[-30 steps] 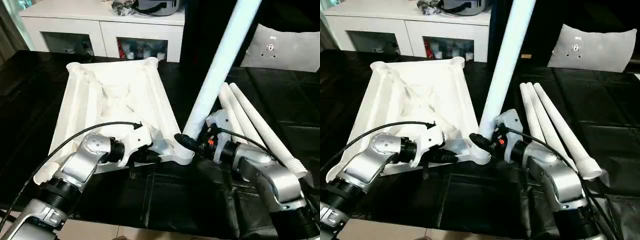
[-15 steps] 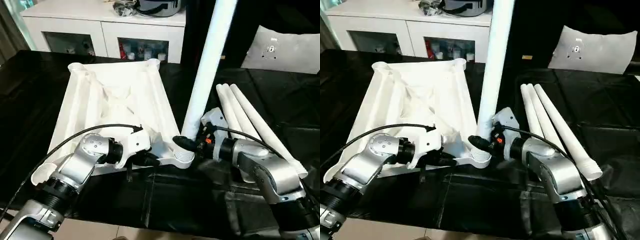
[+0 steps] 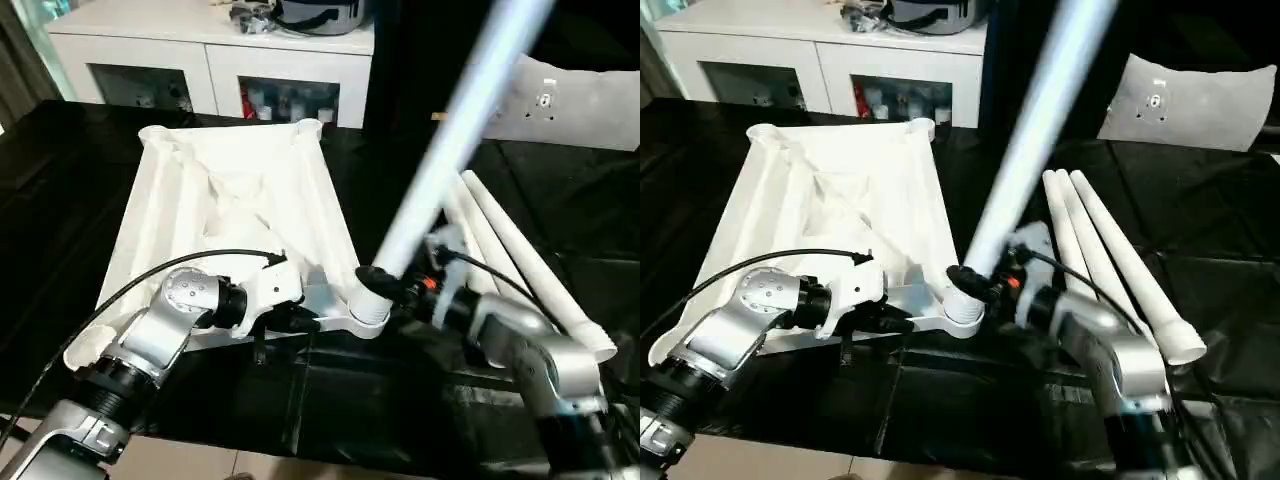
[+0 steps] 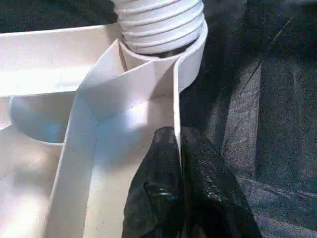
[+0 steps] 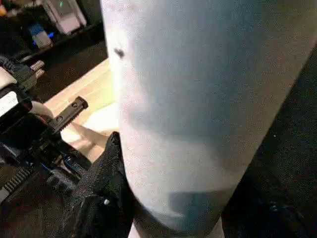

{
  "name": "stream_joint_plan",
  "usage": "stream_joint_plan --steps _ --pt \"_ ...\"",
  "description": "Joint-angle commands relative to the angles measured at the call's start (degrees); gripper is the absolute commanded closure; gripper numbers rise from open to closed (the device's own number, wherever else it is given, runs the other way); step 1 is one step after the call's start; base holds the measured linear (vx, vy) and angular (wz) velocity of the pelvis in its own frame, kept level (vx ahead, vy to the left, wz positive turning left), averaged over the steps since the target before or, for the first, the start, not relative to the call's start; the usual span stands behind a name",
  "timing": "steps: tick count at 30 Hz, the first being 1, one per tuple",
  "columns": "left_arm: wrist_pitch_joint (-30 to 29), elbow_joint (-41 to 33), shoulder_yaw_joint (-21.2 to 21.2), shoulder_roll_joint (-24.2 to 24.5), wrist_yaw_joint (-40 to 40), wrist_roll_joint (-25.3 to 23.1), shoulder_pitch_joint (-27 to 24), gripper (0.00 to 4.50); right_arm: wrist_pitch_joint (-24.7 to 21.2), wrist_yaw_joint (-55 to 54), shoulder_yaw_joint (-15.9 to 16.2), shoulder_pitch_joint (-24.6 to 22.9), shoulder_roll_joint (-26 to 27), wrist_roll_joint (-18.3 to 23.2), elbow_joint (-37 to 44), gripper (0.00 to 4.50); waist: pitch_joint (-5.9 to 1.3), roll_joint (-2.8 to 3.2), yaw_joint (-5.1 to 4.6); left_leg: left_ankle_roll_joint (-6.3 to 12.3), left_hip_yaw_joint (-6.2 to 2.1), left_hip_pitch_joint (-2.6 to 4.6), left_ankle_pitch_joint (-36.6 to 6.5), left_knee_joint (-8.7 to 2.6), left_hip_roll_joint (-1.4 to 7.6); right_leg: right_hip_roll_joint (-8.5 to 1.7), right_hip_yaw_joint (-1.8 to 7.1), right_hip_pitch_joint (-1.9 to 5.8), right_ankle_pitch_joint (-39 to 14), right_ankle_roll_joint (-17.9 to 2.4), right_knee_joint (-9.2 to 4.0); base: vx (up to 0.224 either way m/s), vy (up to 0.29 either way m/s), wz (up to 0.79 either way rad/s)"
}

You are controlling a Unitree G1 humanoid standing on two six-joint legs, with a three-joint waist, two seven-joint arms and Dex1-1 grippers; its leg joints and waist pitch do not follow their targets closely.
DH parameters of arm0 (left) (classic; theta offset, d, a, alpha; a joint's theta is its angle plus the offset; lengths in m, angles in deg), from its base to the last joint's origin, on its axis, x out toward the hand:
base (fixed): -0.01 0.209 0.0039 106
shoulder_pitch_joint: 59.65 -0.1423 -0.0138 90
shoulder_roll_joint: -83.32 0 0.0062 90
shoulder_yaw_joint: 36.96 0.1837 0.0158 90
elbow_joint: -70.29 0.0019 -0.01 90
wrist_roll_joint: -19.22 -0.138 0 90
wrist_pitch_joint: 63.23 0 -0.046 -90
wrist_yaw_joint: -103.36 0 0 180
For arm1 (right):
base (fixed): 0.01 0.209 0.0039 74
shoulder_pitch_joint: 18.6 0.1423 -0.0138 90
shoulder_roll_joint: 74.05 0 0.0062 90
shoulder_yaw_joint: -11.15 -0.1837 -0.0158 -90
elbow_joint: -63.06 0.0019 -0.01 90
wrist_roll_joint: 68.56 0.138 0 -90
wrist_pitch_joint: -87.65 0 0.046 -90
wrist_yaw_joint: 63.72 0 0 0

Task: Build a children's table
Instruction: Insert table leg to table base

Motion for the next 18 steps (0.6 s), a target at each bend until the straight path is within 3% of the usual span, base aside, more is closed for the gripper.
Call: stream_joint_plan --steps 1,3,7,8,11,14,16,18 --pt "1.0 0.5 -1.0 0.0 -0.8 -0.3 1.3 4.50 0.3 -1.9 1.0 -4.0 0.6 -2.7 -3.2 2.60 -3.41 0.32 0.24 -0.20 -1.13 0.59 -11.6 -4.18 3.13 -5.09 3.00 2.59 -13.4 -10.8 -5.20 0.000 0.000 0.00" --pt "1.1 1.4 -1.2 -0.3 -1.8 -0.7 1.7 4.50 3.2 -3.5 1.1 -5.7 1.6 -4.4 -3.0 2.60 -3.43 0.36 0.25 -0.53 -1.21 0.60 -12.5 -4.29 3.17 -5.10 3.00 2.50 -14.4 -10.3 -5.34 0.000 0.000 0.00" --pt "1.5 1.9 -1.2 -0.4 -1.8 -1.0 1.9 4.50 7.6 -4.5 5.2 -7.2 -0.3 -9.9 -2.5 2.60 -2.94 0.43 0.02 -1.42 -1.50 1.03 -16.8 -4.76 3.22 -5.14 2.93 2.11 -22.1 -8.6 -6.02 0.000 0.000 0.00" --pt "1.7 2.0 -1.1 -0.4 -1.6 -1.2 1.9 4.50 8.3 -4.9 6.3 -7.3 -0.7 -11.1 -2.8 2.60 -2.72 0.68 -0.15 -1.85 -1.62 1.30 -19.3 -4.89 3.17 -5.13 2.94 1.90 -25.1 -7.7 -6.46 0.000 0.000 0.00" --pt "2.0 2.1 -0.8 -0.2 -1.3 -1.4 1.8 4.50 9.7 -4.4 8.4 -7.1 -2.0 -13.4 -3.3 2.60 -2.68 0.61 -0.21 -1.94 -1.89 1.63 -21.1 -5.07 3.15 -5.36 2.93 2.00 -28.8 -6.6 -6.89 0.000 0.000 0.00" --pt "2.4 1.8 -0.2 0.1 -0.5 -1.6 1.7 4.50 10.5 -2.9 10.5 -6.6 -3.1 -15.3 -3.8 2.60 -2.76 0.61 -0.31 -1.66 -1.92 1.39 -19.9 -5.32 3.31 -5.19 2.98 2.14 -25.5 -7.2 -6.61 0.000 0.000 0.00" --pt "3.3 1.4 0.9 1.1 0.9 -2.5 1.8 4.50 9.0 -0.4 11.8 -5.3 -3.7 -14.6 -4.4 2.60 -2.40 0.29 -0.53 -1.17 -1.87 1.32 -20.2 -5.49 3.34 -5.13 3.05 2.02 -23.9 -7.9 -6.59 0.000 0.000 0.00" --pt "3.8 1.4 1.3 1.4 1.5 -2.8 2.1 4.50 7.9 1.0 12.7 -4.7 -4.2 -14.3 -4.7 2.60 -2.35 0.41 -0.59 -1.01 -1.82 1.50 -20.7 -5.43 3.33 -5.11 3.09 1.95 -23.8 -8.2 -6.56 0.000 0.000 0.00"
